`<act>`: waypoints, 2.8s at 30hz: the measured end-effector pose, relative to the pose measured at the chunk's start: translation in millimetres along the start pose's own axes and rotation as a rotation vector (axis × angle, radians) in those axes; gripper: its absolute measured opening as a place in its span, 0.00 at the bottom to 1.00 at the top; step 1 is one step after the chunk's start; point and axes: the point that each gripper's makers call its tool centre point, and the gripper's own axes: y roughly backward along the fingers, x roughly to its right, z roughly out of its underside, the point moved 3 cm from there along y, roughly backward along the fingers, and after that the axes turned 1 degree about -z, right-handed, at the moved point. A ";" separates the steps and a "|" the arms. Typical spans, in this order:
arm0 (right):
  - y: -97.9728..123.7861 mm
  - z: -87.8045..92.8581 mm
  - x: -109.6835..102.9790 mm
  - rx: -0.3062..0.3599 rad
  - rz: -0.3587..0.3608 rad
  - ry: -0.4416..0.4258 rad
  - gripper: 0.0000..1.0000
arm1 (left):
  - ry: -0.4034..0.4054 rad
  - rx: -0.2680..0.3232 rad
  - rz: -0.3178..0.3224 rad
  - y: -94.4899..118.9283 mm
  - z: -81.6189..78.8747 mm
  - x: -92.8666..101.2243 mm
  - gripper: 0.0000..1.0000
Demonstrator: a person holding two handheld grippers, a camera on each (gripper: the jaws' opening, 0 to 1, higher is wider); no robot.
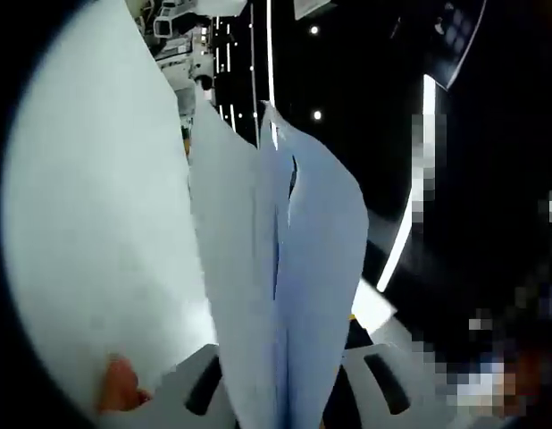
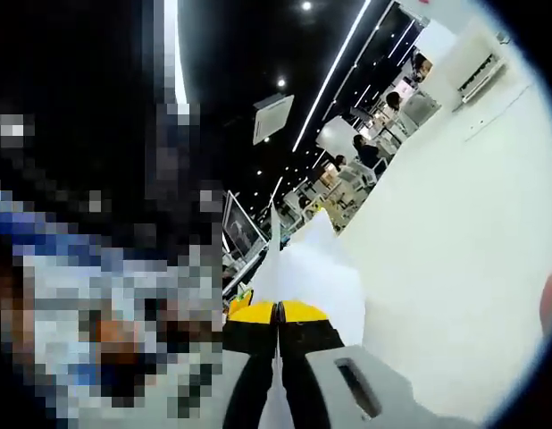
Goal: Organize the stack of printing papers by aligning and flattening the scattered papers on the table
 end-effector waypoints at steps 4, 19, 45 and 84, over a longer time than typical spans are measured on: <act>3.2 1.2 -3.5 0.009 -0.001 0.046 0.00 | -0.015 -0.005 0.007 -1.3 -0.5 0.0 0.06; 38.9 -12.0 -22.1 0.092 -0.021 0.386 0.25 | -0.048 -0.002 0.075 -6.2 2.0 12.6 0.06; 85.0 -26.9 -56.1 0.036 -0.114 0.534 0.83 | -0.221 -0.179 0.276 -36.9 33.3 83.7 0.06; 52.8 -48.3 -102.4 0.015 -0.334 0.605 0.00 | -0.706 -0.430 0.420 -73.5 53.7 166.7 0.15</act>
